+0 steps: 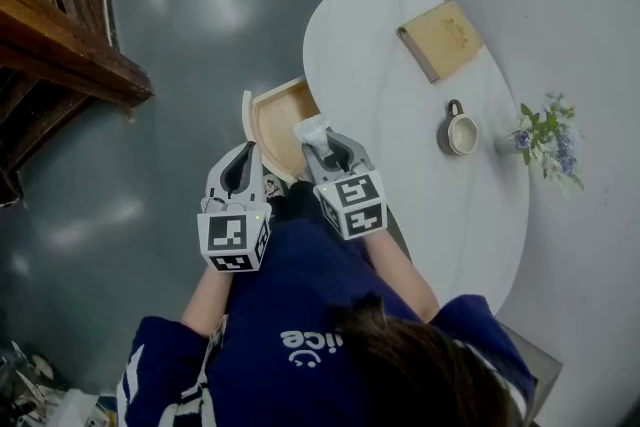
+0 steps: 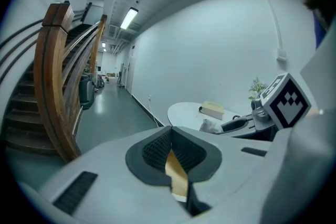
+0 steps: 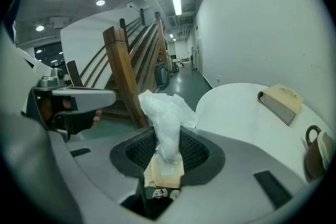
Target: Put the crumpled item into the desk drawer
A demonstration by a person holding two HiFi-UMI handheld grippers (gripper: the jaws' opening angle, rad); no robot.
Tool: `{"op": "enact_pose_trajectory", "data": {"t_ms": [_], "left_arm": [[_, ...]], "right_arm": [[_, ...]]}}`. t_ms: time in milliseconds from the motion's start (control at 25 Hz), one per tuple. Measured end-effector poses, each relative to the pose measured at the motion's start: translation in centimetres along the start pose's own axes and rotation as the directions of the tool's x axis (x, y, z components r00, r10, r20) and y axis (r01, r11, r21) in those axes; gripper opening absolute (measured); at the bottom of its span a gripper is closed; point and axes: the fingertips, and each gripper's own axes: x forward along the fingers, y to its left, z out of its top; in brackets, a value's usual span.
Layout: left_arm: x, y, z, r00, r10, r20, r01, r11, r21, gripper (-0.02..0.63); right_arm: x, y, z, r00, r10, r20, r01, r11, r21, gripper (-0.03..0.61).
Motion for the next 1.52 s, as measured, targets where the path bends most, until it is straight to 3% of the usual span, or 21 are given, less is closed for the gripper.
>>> {"op": "enact_pose_trajectory", "data": {"t_ms": [640, 880, 1160, 1320, 1520], "left_arm": [[-0.6, 2.9, 0.8, 0.988, 0.157, -0.003, -0.156, 0.986, -0.064, 0.005], [-1.5, 4.1, 1.0, 0.976, 0.219, 0.003, -0.218, 0.972, -0.082, 0.005], [-3.1, 6.5, 0.5, 0.948, 0.318, -0.004, -0.314, 0.936, -0.157, 0.005], [-4.5, 8.5, -0.5, 0.92, 0.391, -0.03, -0.385, 0.889, -0.246, 0.005], [-5.8, 9.3, -1.1, 0.89, 0.453, -0.049, -0.449, 0.855, -0.259, 0.005]], "right_arm": [[3.9, 0.5, 1.6, 0.993, 0.099, -0.058, -0.102, 0.994, -0.051, 0.133], [6.1, 0.8, 0.5, 0.986, 0.112, -0.127, -0.126, 0.986, -0.107, 0.135], [8.7, 0.8, -1.4, 0.965, 0.117, -0.234, -0.145, 0.983, -0.108, 0.135], [10.1, 1.0, -2.8, 0.95, 0.116, -0.291, -0.159, 0.979, -0.129, 0.135], [12.1, 0.8, -4.8, 0.934, 0.128, -0.334, -0.184, 0.973, -0.142, 0.135]]}}
